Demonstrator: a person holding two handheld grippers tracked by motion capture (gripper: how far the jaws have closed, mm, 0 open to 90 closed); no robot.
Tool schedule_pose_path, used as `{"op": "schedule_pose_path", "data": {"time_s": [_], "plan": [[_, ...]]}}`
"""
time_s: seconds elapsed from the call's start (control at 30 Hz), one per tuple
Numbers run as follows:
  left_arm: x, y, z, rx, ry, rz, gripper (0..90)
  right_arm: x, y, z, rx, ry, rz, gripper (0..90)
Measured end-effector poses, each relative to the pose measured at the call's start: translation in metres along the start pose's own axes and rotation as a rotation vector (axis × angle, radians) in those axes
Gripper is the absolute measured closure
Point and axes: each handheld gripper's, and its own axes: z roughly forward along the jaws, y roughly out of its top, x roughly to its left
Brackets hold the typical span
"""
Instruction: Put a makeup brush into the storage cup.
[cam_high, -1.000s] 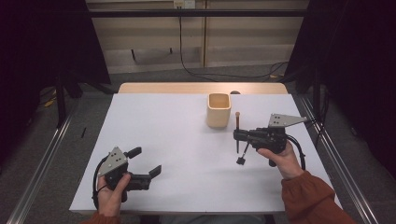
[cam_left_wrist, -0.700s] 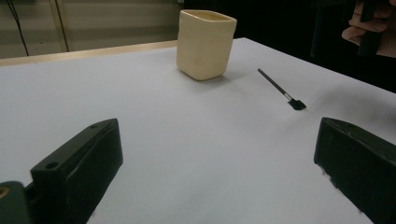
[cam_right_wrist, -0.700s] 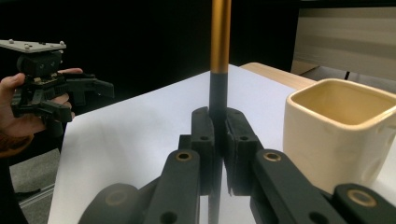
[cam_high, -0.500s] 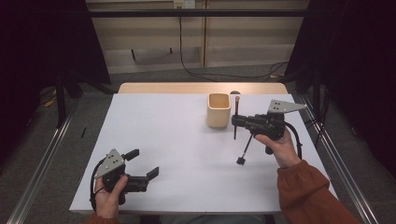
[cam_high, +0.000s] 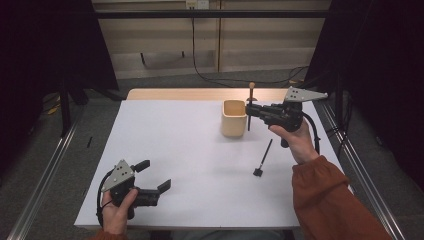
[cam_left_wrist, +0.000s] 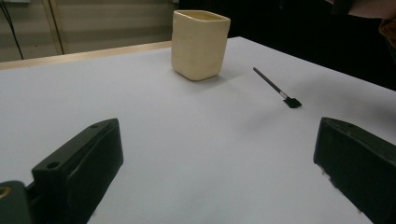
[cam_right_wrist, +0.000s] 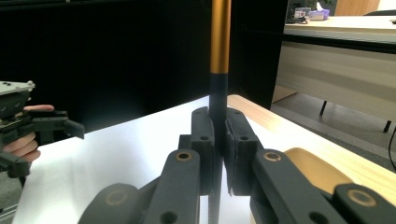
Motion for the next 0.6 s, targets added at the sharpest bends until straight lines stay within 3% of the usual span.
{"op": "schedule_pose_path", "data": {"time_s": [0.23, 0.6], "plan": [[-0.001, 0.001, 0.003, 0.003, -0.004, 0.01, 1.5, -0.007, 0.001, 0.01, -0.01, -0.003, 0.004, 84.1], [-0.003, 0.0, 0.005, 0.008, -0.022, 0.008, 1.5, -0.028, 0.006, 0.035, -0.008, -0.083, 0.004, 84.1]]}}
